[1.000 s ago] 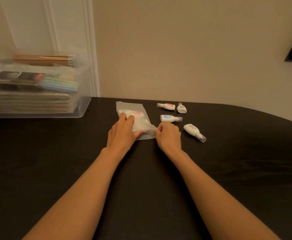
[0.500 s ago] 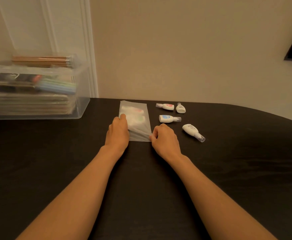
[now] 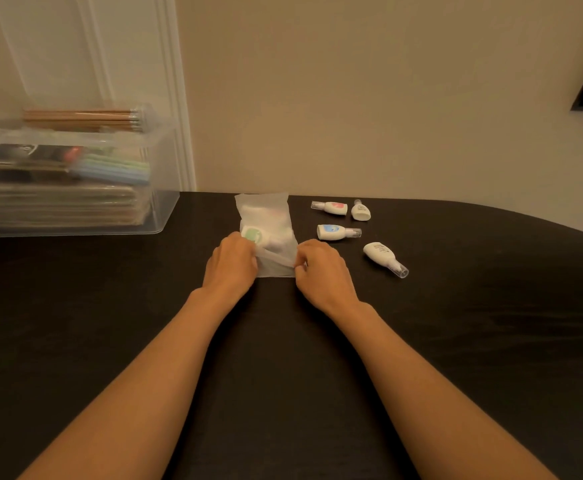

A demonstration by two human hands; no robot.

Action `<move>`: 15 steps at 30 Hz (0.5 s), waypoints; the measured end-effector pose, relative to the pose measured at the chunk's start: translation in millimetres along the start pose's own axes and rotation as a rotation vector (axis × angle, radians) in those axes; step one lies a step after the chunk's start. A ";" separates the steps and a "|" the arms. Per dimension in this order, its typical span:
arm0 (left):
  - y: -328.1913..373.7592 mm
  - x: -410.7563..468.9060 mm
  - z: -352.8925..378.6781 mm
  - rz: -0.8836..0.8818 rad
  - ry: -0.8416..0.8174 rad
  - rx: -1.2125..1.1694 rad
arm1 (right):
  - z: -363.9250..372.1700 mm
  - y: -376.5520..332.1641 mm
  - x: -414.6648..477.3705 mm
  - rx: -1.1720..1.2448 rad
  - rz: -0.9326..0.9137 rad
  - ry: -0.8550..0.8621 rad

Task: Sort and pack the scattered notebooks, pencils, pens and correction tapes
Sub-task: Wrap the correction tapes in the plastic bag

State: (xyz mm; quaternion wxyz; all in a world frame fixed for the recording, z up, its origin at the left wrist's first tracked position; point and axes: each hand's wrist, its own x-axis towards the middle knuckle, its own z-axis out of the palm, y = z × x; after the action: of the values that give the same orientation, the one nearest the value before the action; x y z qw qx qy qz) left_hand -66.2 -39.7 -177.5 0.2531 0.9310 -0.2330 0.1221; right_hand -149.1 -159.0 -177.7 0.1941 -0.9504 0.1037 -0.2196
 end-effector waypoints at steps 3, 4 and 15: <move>-0.2 -7.7 -5.3 0.092 0.020 0.032 | -6.0 2.2 -7.7 0.046 -0.011 0.081; 0.9 -11.0 -8.0 0.121 0.038 0.035 | -8.1 2.6 -10.4 0.059 -0.005 0.089; 12.8 -54.3 -25.6 0.325 -0.183 -0.015 | -19.5 14.0 -42.1 0.115 -0.092 -0.095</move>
State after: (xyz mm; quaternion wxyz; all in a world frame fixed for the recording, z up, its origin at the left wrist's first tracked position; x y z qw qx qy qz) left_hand -122.2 -15.7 -169.4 0.2147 0.8865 -0.4031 0.0746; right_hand -196.7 -166.1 -183.2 0.2428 -0.9508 0.0380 -0.1887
